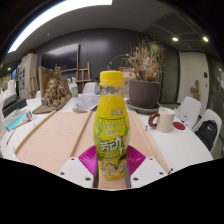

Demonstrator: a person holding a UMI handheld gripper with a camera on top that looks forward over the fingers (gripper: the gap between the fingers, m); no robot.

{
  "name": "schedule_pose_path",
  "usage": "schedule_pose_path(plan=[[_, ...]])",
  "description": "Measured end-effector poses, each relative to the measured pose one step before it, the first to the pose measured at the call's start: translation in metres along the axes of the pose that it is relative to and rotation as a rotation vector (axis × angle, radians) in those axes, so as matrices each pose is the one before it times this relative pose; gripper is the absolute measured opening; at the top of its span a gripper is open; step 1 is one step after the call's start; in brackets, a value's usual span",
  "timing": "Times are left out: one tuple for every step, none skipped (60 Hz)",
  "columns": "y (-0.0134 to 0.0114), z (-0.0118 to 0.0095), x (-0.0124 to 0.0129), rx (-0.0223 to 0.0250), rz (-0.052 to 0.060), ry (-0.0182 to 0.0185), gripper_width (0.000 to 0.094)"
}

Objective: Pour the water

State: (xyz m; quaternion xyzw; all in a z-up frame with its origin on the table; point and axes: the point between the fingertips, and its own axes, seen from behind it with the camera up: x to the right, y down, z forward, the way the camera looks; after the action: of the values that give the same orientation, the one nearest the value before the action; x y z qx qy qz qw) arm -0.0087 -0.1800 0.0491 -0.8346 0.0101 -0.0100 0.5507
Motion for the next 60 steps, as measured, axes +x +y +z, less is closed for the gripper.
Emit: schedule_pose_path(plan=[[0.00006,0.00001,-0.00050,-0.00257,-0.0030,-0.00587,0.0337],[0.00005,-0.00038,-0.00015,-0.00247,-0.0015,-0.00367,0.0337],[0.00025,-0.00048,-0.00002,-0.00324,-0.0011,-0.00199,0.0320],[-0.00030,-0.00054,0.00004,-0.00158,-0.0030,-0.00118,0.0296],[-0.00122,-0.00062,0.00008,0.00166,-0.0033,0.00038,0.0283],[-0.00274,-0.00035,-0.00090,0.00077,-0.0054,0.00128,0.0283],[-0.00178,-0.00014,0.00046,0.00118,-0.0067,0.00221,0.0282],[-0.00203,0.00015,-0.00025,-0.00042,-0.0065,0.00057,0.0282],[-0.00225,-0.00003,-0.00102,-0.00168,-0.0045,-0.00290,0.0282],[-0.00287,-0.00018,-0.00164,-0.00182,-0.0019,-0.00676,0.0282],[-0.00352,-0.00029,-0.00188,-0.00020,0.0013,-0.00725,0.0282],[-0.00311,-0.00155,0.00146,0.00386,0.0048,-0.00567,0.0282],[-0.00517,-0.00139,0.00070,0.00247,0.0075,-0.00540,0.0282],[-0.00528,0.00002,-0.00041,0.00406,0.0070,-0.00515,0.0282],[-0.00566,-0.00016,-0.00070,0.00289,0.0069,-0.00788,0.0282],[-0.00635,0.00011,-0.00078,0.00350,0.0096,-0.00971,0.0282],[-0.00708,0.00026,-0.00057,0.00581,0.0138,-0.00970,0.0282],[-0.00796,0.00016,-0.00062,0.00786,0.0179,-0.00966,0.0282],[-0.00819,0.00030,-0.00164,0.00793,0.0210,-0.00951,0.0281],[-0.00810,0.00079,-0.00054,0.00750,0.0241,-0.01356,0.0282],[-0.00781,0.00096,0.00088,0.00874,0.0256,-0.01514,0.0282],[-0.00862,0.00112,0.00004,0.00652,0.0275,-0.01331,0.0282],[-0.00838,0.00142,0.00025,0.00612,0.0277,-0.01197,0.0282],[-0.00878,0.00172,0.00014,0.00536,0.0289,-0.01267,0.0282],[-0.00901,0.00212,-0.00003,0.00575,0.0304,-0.01384,0.0282],[-0.00910,0.00225,-0.00025,0.00648,0.0316,-0.01558,0.0282],[-0.00914,0.00237,-0.00015,0.00618,0.0323,-0.01566,0.0282],[-0.00607,0.00127,-0.00680,0.00666,0.0334,-0.00863,0.0282],[-0.01092,0.00413,0.00509,0.00436,0.0377,-0.02062,0.0282],[-0.00842,0.00272,0.00059,0.00488,0.0407,-0.01594,0.0282],[-0.00867,0.00292,0.00008,0.00415,0.0435,-0.01634,0.0282],[-0.00816,0.00309,-0.00002,0.00343,0.0443,-0.01775,0.0281],[-0.00747,0.00324,0.00016,0.00174,0.0447,-0.01838,0.0280],[-0.00725,0.00330,0.00024,0.00117,0.0470,-0.01749,0.0280],[-0.00727,0.00320,0.00078,0.00080,0.0505,-0.01562,0.0279],[-0.00435,0.00088,-0.00212,0.00220,0.0525,-0.01145,0.0279],[-0.00586,0.00575,0.00248,0.00187,0.0523,-0.01503,0.0279],[-0.00649,0.00323,0.00157,-0.00033,0.0547,-0.01531,0.0278],[-0.00597,0.00296,0.00182,-0.00081,0.0549,-0.01429,0.0279],[-0.00557,0.00266,0.00202,-0.00033,0.0551,-0.01270,0.0280],[-0.00575,0.00301,0.00299,0.00065,0.0542,-0.01084,0.0278],[-0.00557,0.00274,0.00315,0.00083,0.0520,-0.00900,0.0279],[-0.00526,0.00259,0.00324,0.00000,0.0493,-0.00856,0.0278],[-0.00296,0.00044,0.00009,-0.00030,0.0465,-0.00572,0.0278],[-0.00488,0.00281,0.00362,-0.00081,0.0450,-0.00902,0.0277],[-0.00257,0.00533,0.00488,-0.00047,0.0429,-0.00512,0.0281],[-0.00384,0.00259,0.00384,-0.00197,0.0453,-0.00607,0.0278],[-0.00341,0.00239,0.00396,-0.00253,0.0448,-0.00528,0.0279],[-0.00269,0.00195,0.00339,-0.00423,0.0436,-0.00673,0.0278],[-0.00191,0.00250,0.00309,-0.00708,0.0431,-0.00891,0.0279],[-0.00219,0.00185,0.00298,-0.00603,0.0447,-0.00854,0.0279],[-0.00278,-0.00206,-0.00003,-0.00271,0.0466,-0.00252,0.0279],[-0.00273,0.00213,0.00303,-0.00319,0.0425,-0.00531,0.0279],[-0.00131,0.00464,0.00237,-0.00654,0.0362,-0.00570,0.0279],[-0.00127,0.00152,0.00146,-0.00887,0.0355,-0.00924,0.0279],[-0.00204,0.00153,0.00171,-0.00529,0.0337,-0.00772,0.0277],[-0.00260,0.00122,0.00200,-0.00149,0.0316,-0.00440,0.0278],[-0.00187,0.00125,0.00245,-0.00296,0.0282,-0.00222,0.0279],[-0.00108,0.00162,0.00210,-0.00642,0.0256,-0.00326,0.0278],[0.00028,-0.00475,-0.00119,-0.00597,0.0266,-0.00166,0.0279]])
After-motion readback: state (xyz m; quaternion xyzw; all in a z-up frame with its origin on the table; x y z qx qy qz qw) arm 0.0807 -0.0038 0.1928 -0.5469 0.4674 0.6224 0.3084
